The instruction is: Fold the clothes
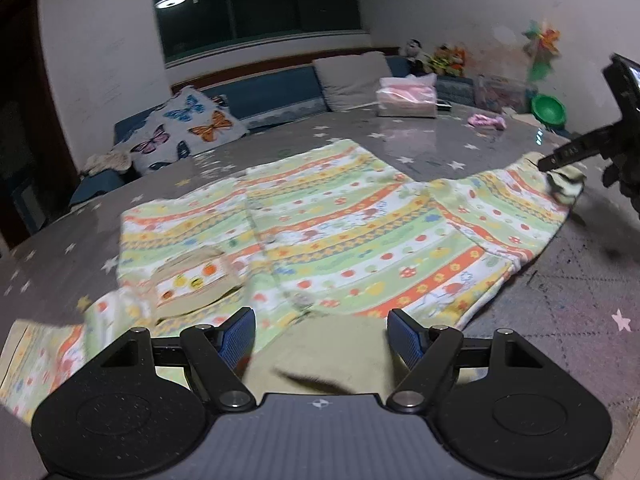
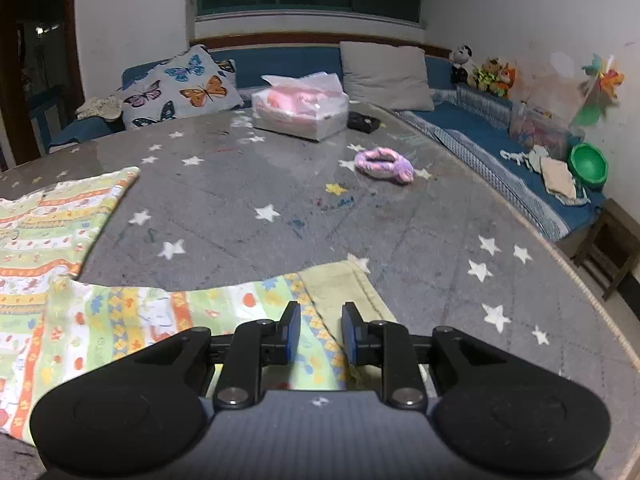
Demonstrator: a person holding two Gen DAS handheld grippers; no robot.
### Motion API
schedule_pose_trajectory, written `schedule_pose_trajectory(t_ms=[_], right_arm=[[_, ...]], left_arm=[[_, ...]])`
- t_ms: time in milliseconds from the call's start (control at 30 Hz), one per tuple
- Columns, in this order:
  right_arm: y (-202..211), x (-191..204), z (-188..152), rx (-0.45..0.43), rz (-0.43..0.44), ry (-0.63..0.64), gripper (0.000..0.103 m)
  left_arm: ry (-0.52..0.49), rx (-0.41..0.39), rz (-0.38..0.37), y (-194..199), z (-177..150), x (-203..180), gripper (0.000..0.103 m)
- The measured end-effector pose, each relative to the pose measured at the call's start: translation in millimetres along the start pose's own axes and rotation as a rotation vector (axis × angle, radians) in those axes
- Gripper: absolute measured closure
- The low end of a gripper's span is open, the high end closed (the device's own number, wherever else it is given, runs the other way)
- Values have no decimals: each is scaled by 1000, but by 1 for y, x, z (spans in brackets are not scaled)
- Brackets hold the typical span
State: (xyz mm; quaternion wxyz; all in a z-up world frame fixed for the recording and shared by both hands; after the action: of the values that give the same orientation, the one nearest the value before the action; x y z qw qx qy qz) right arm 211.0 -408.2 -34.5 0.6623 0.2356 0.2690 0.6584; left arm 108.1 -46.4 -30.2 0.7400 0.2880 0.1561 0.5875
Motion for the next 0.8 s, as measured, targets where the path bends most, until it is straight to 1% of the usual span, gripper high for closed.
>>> schedule_pose_trajectory(t_ms=[67, 200, 233, 333, 367, 433, 500, 567, 600, 700, 800], right_arm=[[10, 9, 2, -17, 20, 21, 77], [30, 42, 6, -42, 110, 68, 71], [35, 53, 7, -49, 137, 91, 66], [50, 88, 8, -67, 216, 165, 64], [54, 101, 8, -71, 243, 189, 61], [60, 126, 8, -73, 297, 234, 57], [66, 150, 6, -73, 350, 286, 57], [70, 173, 4, -76, 390, 337, 51], [72, 184, 2, -76, 408, 360, 50], [75, 211, -4, -67, 454, 412, 49], [78, 237, -11, -57, 499, 463, 49]], left_arm=[[34, -7, 26, 8, -3, 13, 27], [111, -26, 112, 24, -8, 48, 27], [131, -33, 139, 28, -9, 60, 27], [189, -46, 228, 37, -13, 97, 27], [211, -46, 261, 40, -14, 111, 27], [254, -46, 329, 42, -19, 140, 27], [294, -33, 402, 41, -25, 169, 28], [331, -8, 456, 38, -33, 195, 29], [350, 4, 483, 36, -36, 209, 29], [428, 43, 523, 31, -49, 243, 32], [507, 69, 531, 26, -60, 269, 32]])
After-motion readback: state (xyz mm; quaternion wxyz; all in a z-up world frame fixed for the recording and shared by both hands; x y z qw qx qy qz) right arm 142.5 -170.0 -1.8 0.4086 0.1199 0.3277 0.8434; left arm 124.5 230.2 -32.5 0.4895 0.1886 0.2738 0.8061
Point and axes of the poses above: each gripper's, at about its wrist camera, not at the fingertips, and y roughly against the way its jaws point, x to its left, z to its top, the point moved 6 cm from there along -y, roughly the way its jaws point, and after that the axes turned 1 degree about y, right-handed, at the moved point
